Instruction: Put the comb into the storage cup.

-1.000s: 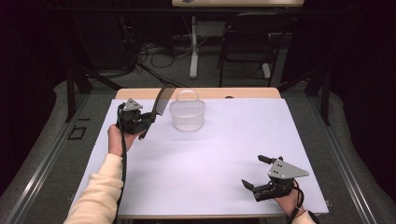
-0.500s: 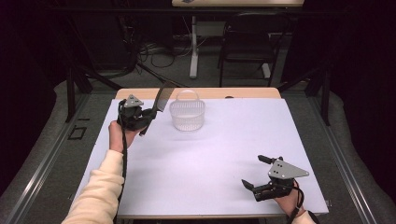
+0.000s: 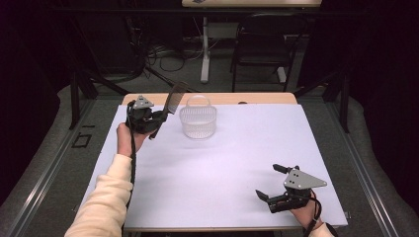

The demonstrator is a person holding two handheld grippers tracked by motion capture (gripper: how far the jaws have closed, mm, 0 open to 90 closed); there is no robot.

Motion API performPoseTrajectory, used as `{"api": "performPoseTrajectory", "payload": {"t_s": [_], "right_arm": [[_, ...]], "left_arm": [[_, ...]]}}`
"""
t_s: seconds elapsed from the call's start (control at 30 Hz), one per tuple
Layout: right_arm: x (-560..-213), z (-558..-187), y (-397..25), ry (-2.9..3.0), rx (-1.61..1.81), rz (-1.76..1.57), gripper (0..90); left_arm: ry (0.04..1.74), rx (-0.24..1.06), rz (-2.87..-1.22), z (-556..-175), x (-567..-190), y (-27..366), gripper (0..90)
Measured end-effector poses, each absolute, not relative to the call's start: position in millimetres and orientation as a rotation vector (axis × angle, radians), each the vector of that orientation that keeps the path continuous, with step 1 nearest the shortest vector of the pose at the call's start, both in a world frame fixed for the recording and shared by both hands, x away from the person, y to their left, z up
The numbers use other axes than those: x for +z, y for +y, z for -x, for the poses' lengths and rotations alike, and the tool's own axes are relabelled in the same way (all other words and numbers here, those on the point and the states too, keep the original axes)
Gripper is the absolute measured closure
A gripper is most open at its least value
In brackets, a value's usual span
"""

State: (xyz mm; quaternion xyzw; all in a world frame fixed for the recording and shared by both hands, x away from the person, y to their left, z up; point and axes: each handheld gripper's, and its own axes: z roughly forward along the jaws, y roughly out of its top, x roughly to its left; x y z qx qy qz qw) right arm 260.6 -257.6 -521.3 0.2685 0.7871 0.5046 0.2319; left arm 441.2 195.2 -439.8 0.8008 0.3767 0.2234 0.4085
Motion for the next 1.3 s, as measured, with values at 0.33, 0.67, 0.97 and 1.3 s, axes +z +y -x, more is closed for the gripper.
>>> {"api": "performPoseTrajectory", "payload": {"t_s": [0.33, 0.67, 0.97, 1.3], "right_arm": [[-521, -261, -258, 2.162, 1.388, -0.739, 0.0], [-521, -261, -258, 2.163, 1.388, -0.741, 0.0], [-521, -261, -258, 2.164, 1.388, -0.743, 0.0], [-521, -261, -258, 2.163, 1.389, -0.742, 0.0]], "left_arm": [[0.942, 0.570, -2.009, -448, -437, 192, 72.3], [0.935, 0.588, -1.990, -452, -432, 191, 72.3], [0.924, 0.598, -1.985, -456, -429, 188, 72.3], [0.904, 0.613, -1.990, -460, -429, 184, 72.3]]}}
